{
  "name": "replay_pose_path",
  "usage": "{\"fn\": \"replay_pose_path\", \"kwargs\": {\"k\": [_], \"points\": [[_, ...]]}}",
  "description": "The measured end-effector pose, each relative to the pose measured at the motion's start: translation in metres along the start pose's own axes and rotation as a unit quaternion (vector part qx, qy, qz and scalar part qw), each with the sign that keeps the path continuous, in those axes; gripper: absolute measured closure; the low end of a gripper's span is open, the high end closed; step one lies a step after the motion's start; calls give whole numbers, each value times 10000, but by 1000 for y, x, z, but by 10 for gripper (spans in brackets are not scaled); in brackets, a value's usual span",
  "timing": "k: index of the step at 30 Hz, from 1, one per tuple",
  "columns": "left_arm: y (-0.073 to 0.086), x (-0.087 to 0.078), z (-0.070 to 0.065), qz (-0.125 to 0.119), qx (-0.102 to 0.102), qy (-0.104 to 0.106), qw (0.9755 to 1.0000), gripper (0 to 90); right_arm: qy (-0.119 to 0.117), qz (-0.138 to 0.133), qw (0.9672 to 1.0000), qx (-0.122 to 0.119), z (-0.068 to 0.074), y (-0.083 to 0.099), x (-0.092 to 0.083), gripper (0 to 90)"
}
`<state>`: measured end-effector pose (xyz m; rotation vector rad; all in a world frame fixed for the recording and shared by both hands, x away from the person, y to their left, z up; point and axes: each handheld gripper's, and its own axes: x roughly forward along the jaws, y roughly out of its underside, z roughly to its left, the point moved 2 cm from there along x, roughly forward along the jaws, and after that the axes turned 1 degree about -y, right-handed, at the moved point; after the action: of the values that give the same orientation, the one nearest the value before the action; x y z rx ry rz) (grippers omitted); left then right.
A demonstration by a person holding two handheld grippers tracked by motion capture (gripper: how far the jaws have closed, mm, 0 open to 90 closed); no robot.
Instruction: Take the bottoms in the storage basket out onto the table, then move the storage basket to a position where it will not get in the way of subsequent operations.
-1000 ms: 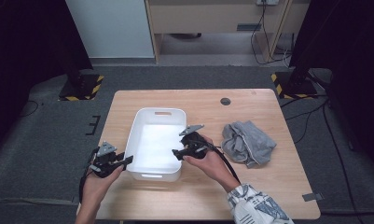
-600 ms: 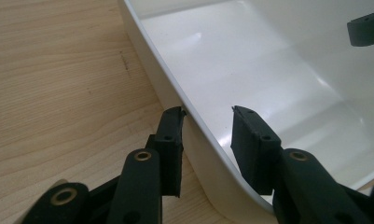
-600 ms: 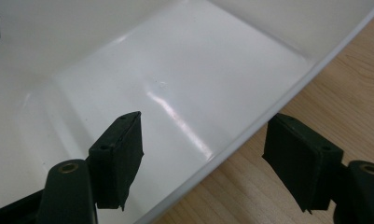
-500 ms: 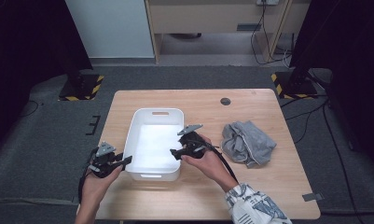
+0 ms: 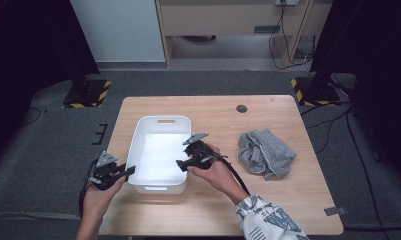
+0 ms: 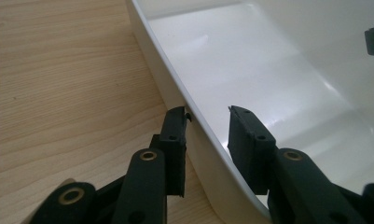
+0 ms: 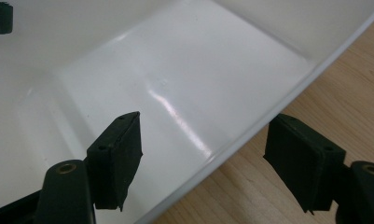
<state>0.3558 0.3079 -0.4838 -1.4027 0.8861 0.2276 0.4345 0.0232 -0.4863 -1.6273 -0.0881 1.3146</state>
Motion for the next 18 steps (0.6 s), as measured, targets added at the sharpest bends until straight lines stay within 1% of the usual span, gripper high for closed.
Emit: {"fn": "replay_pose_path", "kwargs": {"k": [5, 8, 10, 16, 18], "points": [[1, -2, 6, -24, -64, -48, 10000, 673, -30, -36, 10000, -34, 6, -5, 1, 270], [1, -3, 9, -33, -87, -62, 9999, 674, -34, -31, 10000, -38, 8, -5, 3, 267], [2, -3, 11, -34, -93, -90, 9999, 673, -21, -13, 10000, -93, 10, -7, 4, 265], [4, -4, 17, -63, -189, -118, 9997, 678, -38, 11, 9999, -102, 15, -11, 9, 257], [4, -4, 19, -51, -191, -143, 9997, 679, -41, 11, 9999, -124, 16, -12, 10, 254]]}}
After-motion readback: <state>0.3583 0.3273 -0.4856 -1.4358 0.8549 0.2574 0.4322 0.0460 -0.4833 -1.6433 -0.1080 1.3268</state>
